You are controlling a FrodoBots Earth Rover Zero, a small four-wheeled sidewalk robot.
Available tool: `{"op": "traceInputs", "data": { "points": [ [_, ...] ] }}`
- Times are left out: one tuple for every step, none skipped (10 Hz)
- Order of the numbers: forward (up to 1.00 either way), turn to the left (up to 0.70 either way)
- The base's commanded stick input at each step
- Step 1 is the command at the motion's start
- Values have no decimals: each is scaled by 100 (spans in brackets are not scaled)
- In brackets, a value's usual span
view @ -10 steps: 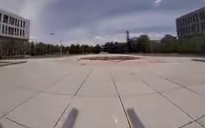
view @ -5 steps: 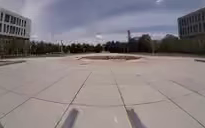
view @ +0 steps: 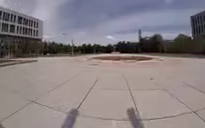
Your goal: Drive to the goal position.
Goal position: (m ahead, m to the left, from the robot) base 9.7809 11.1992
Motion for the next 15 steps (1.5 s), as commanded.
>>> {"op": "traceInputs", "data": {
  "points": [
    [50,0],
    [50,0],
    [50,0],
    [50,0],
    [50,0],
    [50,0],
    [50,0],
    [50,0],
    [50,0],
    [50,0],
    [50,0],
    [50,0],
    [50,0],
    [50,48],
    [50,50]
  ]
}}
